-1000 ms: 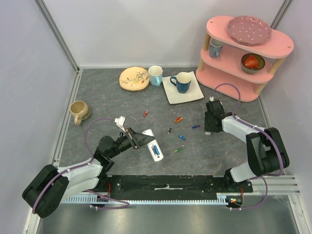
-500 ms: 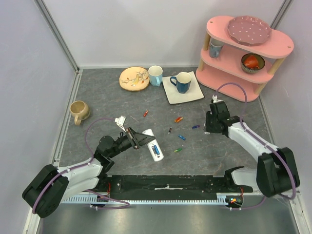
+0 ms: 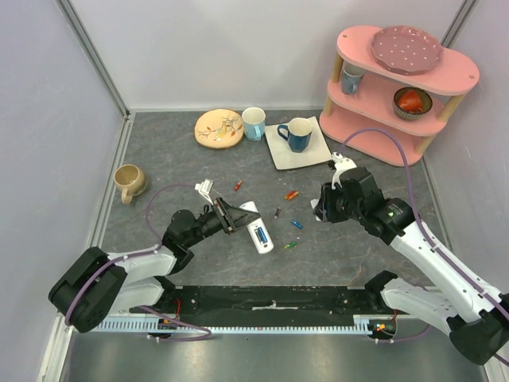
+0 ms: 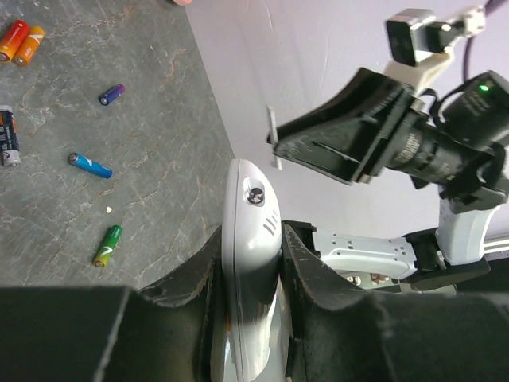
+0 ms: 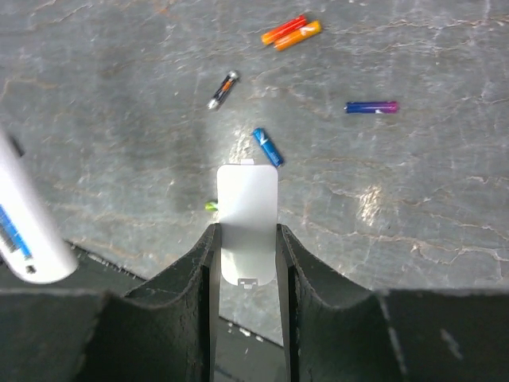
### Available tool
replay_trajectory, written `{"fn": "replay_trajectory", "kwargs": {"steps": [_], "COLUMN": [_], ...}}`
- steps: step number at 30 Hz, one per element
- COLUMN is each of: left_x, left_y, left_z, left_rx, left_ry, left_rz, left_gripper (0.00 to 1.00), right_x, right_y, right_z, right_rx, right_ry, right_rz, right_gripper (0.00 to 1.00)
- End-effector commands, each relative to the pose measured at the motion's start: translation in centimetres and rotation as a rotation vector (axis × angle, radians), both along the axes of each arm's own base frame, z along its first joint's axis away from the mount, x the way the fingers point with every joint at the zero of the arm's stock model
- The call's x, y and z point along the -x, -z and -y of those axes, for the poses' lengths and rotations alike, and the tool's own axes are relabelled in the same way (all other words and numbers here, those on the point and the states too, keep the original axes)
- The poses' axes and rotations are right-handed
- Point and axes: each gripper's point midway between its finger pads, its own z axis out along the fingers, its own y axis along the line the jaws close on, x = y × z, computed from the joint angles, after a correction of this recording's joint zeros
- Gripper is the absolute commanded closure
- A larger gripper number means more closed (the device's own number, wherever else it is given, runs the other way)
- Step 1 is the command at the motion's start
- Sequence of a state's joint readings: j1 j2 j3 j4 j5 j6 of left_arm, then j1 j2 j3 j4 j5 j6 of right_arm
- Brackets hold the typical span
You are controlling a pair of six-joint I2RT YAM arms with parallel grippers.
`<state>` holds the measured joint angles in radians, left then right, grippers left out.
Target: Load the batteries into the remote control
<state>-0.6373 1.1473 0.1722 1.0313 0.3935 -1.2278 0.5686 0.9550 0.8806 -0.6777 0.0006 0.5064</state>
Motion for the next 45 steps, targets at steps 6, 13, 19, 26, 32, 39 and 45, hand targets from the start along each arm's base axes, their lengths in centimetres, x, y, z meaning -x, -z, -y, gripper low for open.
{"fn": "replay_trajectory", "kwargs": {"steps": [6,13,19,26,32,39,45], "left_x": [-2.0,-2.0,-2.4,-2.6,-2.2,-1.9,-1.4], "left_y": [-3.2,-2.5,-1.9,-1.3,-1.3,-1.3,-1.6], "left_z": [1.9,3.7,3.5,3.2,3.3,3.4,3.5], "left_rx": [0.096,0.054,0.04,0.021,0.025,0.03,0.038], "left_ry": [-0.013,-0.021,-0.058,-0.081,-0.065,-0.051,-0.036], "left_rz": [0.069,0.02,-0.01,-0.03,-0.033,-0.035,-0.027], "left_gripper": [0.98,0.98,0.98,0.98,0.98,0.98,0.98], "right_x": [5.6,7.9,7.5,7.1,6.5,6.0,5.9], "right_y": [-4.1,-3.3,-3.9,-3.0,-1.8,-1.6,-0.9], "right_z": [-4.3,-8.8,-10.6,-11.6,-12.0,-12.7,-12.7], "right_rx": [-0.021,0.059,0.084,0.107,0.12,0.111,0.132], "right_ry": [-0.263,-0.374,-0.374,-0.365,-0.346,-0.337,-0.337], "right_rz": [-0.109,-0.13,-0.098,-0.091,-0.093,-0.085,-0.093], "right_gripper": [1.0,1.0,1.0,1.0,1.0,1.0,1.0]}}
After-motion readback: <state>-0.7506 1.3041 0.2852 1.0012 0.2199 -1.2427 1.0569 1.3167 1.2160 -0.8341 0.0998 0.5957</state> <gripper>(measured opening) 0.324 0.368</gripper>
